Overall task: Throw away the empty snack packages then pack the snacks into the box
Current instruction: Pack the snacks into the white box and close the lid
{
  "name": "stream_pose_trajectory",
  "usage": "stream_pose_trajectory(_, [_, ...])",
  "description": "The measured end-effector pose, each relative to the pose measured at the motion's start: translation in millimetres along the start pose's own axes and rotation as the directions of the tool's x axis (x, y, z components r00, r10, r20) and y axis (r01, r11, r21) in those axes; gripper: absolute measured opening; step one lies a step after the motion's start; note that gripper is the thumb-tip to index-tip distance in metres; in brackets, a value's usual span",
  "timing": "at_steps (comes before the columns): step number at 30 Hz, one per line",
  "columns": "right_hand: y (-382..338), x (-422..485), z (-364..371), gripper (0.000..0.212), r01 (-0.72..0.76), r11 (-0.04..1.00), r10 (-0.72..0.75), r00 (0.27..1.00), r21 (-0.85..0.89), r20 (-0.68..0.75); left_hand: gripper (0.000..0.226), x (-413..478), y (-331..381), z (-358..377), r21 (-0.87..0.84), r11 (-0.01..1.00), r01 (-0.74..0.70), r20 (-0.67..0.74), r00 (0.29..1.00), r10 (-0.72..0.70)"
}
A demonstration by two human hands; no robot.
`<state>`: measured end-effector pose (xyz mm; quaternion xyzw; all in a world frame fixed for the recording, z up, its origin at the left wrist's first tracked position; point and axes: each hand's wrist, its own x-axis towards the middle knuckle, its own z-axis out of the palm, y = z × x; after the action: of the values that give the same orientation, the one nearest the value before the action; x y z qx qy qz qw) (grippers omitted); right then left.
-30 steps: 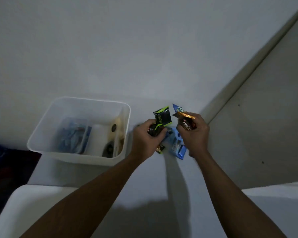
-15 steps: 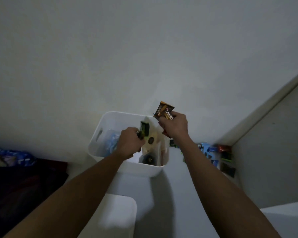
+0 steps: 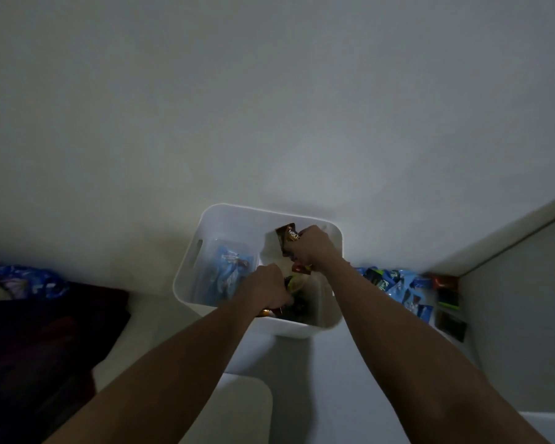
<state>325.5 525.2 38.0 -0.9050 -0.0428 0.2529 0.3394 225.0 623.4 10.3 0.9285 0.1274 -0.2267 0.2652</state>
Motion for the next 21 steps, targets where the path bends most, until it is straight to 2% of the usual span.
stream_pose_trajectory(4, [-4.2,2.2,1.7,0.038,0.006,1.000,-0.005,1.000,-0.022,0.024,0.027,4.0,0.7,1.3,-0.114,0.993,-0.022,0.032,0.999,0.025])
stream_pose_trajectory(7, [-9.1,0.7,1.0,0.045,0.013,0.999,-0.014,1.000,0.052,0.015,0.020,3.6,3.4,-1.5,-0.173,0.984,-0.035,0.037,0.998,0.042])
stream_pose_trajectory(11, [-12.7,-2.4,-4.8,0.059,0.026,0.992,-0.022,0.999,0.120,-0.035,0.043,0.7,3.2,-6.4,-0.259,0.965,0.044,0.027,0.999,-0.038])
stream_pose_trajectory(14, [-16.9,-11.4,-11.1,0.073,0.033,0.973,-0.012,0.996,0.227,-0.093,0.055,-9.2,4.8,-8.4,-0.262,0.964,0.048,-0.026,0.998,-0.057])
stream_pose_trajectory(17, [-19.8,-25.9,-17.9,0.058,0.087,0.940,-0.025,0.982,0.329,-0.188,0.053,-19.9,5.6,-10.4,-0.224,0.973,0.050,-0.056,0.996,-0.064])
stream_pose_trajectory(21, [-13.6,-45.8,-28.1,0.052,0.164,0.913,-0.045,0.950,0.372,-0.309,0.041,-42.5,10.8,-16.5,-0.187,0.982,-0.002,-0.113,0.993,-0.020])
